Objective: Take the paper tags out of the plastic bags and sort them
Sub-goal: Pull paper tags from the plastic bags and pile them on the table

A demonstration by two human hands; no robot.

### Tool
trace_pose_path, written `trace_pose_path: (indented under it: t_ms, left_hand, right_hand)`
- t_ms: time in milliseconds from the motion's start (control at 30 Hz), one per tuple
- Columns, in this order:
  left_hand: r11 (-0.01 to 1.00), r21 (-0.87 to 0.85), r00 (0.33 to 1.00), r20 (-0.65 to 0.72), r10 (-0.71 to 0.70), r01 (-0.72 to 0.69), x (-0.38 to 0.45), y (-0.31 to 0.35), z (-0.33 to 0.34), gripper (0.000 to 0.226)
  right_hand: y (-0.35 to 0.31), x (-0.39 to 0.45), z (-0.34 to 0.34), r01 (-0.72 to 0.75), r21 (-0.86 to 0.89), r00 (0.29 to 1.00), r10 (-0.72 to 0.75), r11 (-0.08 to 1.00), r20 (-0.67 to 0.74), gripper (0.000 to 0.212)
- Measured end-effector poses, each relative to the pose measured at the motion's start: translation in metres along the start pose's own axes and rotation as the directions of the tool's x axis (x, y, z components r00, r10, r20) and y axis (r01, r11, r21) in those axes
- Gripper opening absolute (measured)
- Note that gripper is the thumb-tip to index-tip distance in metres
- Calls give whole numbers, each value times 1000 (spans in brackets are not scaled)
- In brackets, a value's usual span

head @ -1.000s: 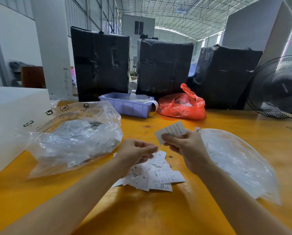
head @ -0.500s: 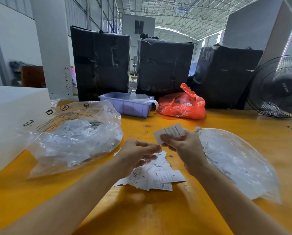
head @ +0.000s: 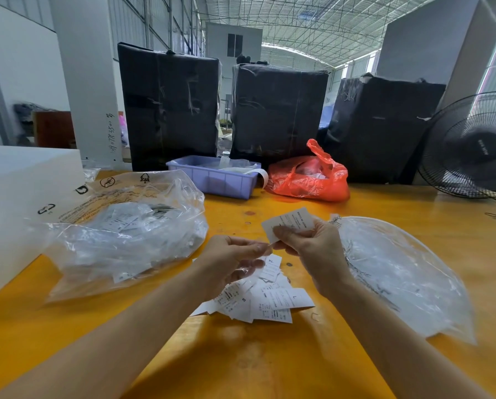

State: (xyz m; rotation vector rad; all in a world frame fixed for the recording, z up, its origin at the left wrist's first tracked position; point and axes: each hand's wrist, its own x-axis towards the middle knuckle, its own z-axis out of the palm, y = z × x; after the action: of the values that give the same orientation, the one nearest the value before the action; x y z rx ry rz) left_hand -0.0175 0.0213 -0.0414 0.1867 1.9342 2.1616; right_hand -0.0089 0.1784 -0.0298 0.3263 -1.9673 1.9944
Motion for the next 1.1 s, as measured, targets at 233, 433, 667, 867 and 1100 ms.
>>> trace_pose_path:
  t_ms: [233,433,667,867,1100]
  left_hand:
    - [1000,-6,1000,-11,1,-1,0,0,1,10]
    - [1000,-19,999,-40,-4,3,1,-1,2,18]
    - [1000,-29,998,-66,11,-13,1,-1,2,12]
    - [998,-26,991,-123,46,-49,3,-3,-1,6]
    - [995,42,986,-142,92,-87,4,-6,1,10]
  right_hand:
    - [-1,0,1,27,-23,1000,-27,999,-13,10]
    - [-2,-3,3,11,-51,999,-8,999,48,9]
    - [-1,0,0,-92,-105,992,100,990,75,7]
    - [-3,2,-7,-188,-164,969,211,968,132,13]
    - [-3,5,-11,-263,-291,926,325,920,191,9]
